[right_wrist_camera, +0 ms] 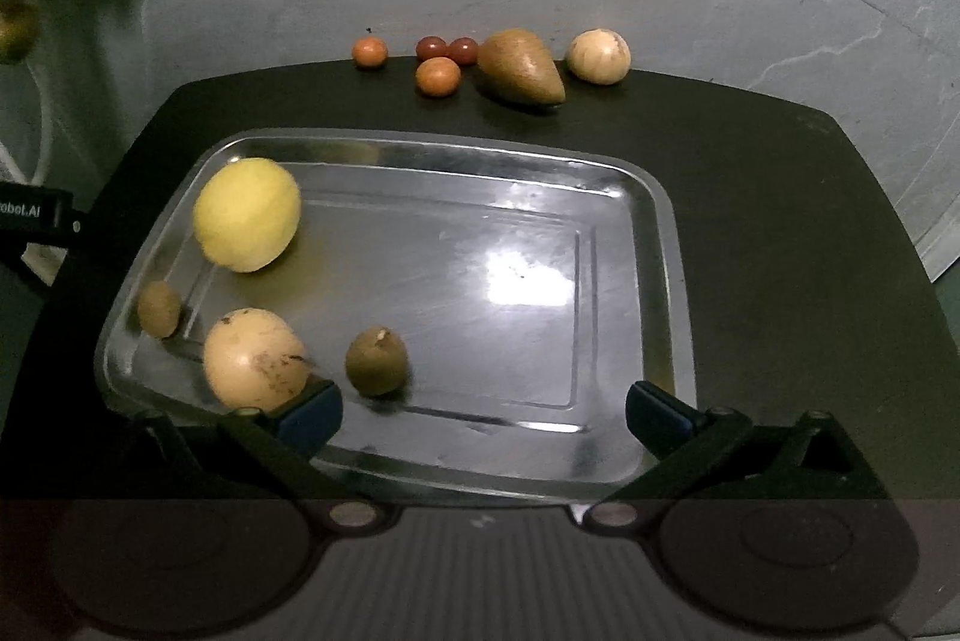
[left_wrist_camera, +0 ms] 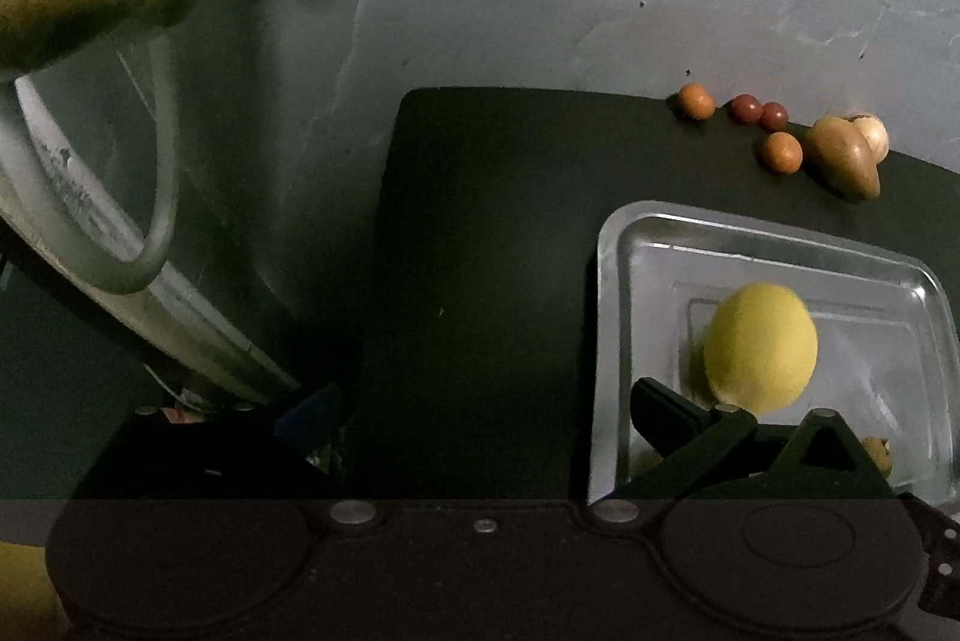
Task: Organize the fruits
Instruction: 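Move both open tools away from the tray toward the remaining fruits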
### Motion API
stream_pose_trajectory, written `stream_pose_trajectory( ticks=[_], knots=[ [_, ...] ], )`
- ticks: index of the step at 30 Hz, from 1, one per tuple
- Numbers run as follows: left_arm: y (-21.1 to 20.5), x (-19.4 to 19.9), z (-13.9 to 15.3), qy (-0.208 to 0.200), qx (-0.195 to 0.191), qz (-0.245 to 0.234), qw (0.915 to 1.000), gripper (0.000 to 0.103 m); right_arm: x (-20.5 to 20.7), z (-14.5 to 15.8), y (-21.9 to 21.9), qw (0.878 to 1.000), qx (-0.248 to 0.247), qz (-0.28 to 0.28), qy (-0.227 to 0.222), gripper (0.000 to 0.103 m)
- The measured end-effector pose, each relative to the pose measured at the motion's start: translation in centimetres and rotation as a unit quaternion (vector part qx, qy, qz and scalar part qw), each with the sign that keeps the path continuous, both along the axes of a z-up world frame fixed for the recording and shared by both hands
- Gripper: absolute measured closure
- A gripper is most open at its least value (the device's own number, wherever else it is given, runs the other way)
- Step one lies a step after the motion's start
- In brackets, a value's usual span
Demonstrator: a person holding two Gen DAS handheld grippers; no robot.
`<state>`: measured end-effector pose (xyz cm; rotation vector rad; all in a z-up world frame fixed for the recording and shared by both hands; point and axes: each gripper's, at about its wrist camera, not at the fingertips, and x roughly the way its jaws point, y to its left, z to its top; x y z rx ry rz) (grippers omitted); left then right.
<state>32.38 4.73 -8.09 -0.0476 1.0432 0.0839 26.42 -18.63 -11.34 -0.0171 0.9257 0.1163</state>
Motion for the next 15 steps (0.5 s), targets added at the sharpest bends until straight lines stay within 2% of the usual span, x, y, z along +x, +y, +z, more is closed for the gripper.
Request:
stream_pose_trajectory(
  ticks=[15],
  knots=[
    [-4.3, 2.1, 0.9, -0.024, 0.015, -0.010, 0.9995, 0.001, 1.9, 0.1, -2.8, 0.999, 0.019, -0.013, -0.035, 0.000]
  ],
)
